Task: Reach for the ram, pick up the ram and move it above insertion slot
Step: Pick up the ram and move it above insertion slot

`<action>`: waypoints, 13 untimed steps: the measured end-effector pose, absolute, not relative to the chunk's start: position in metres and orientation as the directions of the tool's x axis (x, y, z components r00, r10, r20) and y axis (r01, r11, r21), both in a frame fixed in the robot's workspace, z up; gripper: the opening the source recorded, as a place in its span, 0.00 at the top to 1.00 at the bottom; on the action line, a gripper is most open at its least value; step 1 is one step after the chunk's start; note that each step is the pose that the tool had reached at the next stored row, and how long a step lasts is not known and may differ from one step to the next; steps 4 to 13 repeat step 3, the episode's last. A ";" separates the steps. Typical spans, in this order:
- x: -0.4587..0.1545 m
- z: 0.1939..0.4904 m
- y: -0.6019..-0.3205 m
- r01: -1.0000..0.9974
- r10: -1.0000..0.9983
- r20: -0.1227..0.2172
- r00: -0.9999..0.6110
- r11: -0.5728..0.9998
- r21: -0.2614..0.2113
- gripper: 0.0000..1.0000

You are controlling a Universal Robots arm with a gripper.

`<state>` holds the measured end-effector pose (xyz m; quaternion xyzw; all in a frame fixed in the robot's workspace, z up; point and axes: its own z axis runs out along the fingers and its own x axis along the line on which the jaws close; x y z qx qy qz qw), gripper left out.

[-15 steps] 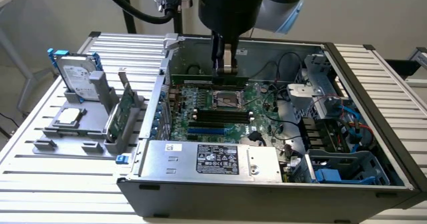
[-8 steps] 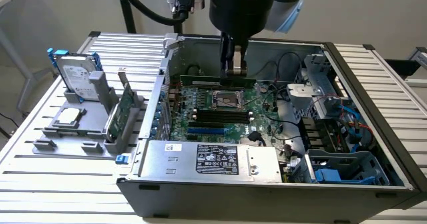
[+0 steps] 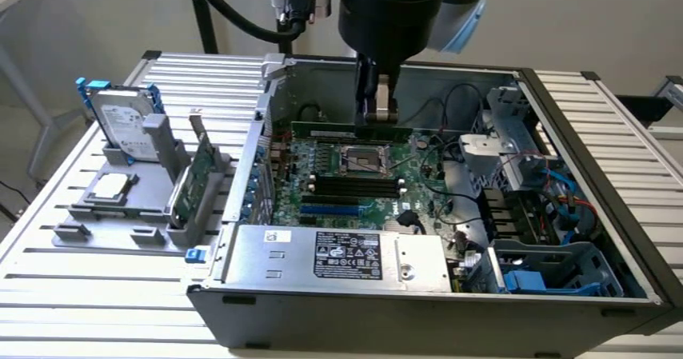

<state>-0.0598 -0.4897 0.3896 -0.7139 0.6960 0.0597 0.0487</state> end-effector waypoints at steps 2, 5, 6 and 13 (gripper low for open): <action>-0.060 0.390 -0.490 -1.000 -0.988 -0.153 0.024 -0.026 0.013 0.87; -0.060 0.390 -0.490 -1.000 -0.988 -0.153 0.024 -0.027 0.013 0.87; -0.060 0.390 -0.490 -1.000 -0.988 -0.153 0.024 -0.027 0.013 0.87; -0.060 0.390 -0.490 -1.000 -0.988 -0.153 0.024 -0.027 0.013 0.87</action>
